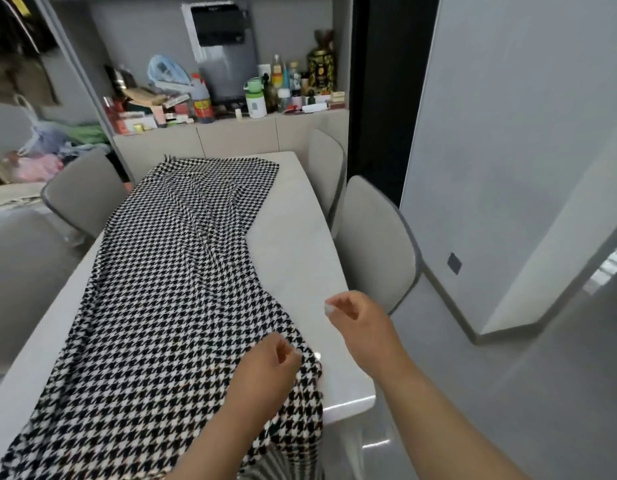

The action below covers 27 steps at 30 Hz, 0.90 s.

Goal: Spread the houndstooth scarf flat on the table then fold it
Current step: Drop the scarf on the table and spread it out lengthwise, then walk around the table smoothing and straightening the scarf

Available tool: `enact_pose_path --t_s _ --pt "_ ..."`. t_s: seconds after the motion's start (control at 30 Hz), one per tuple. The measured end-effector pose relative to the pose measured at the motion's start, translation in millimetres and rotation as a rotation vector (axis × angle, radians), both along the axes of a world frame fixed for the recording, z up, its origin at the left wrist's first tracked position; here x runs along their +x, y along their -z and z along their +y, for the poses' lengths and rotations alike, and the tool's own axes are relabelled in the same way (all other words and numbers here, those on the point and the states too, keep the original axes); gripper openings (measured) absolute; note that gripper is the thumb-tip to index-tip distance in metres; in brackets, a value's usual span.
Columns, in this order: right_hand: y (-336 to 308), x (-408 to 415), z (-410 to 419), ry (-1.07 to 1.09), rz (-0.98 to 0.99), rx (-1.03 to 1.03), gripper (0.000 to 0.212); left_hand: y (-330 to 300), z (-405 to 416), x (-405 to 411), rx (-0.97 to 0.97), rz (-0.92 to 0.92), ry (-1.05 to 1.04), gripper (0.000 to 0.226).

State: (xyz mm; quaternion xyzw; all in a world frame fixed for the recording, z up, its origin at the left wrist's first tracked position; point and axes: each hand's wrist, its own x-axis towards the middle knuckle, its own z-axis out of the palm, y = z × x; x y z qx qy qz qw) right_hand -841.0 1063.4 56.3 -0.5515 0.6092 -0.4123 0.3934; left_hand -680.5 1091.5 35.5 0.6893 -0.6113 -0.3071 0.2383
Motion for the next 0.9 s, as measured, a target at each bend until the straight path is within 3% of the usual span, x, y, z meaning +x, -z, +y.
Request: enact_pose_path --t_s 0.37,0.63,0.9 --pt "-22 -197 -80 0.075 0.052 -0.011 0.006 -19 -92 -181 -0.038 -0.029 0.029 0.019" --pt "-22 -254 -158 0.114 0.035 -0.017 0.012 -25 -188 -224 -0.072 -0.019 -0.032 0.021" --pt "-33 -294 -301 0.027 0.095 -0.035 0.013 -22 -327 -248 -0.124 0.023 -0.162 0.018"
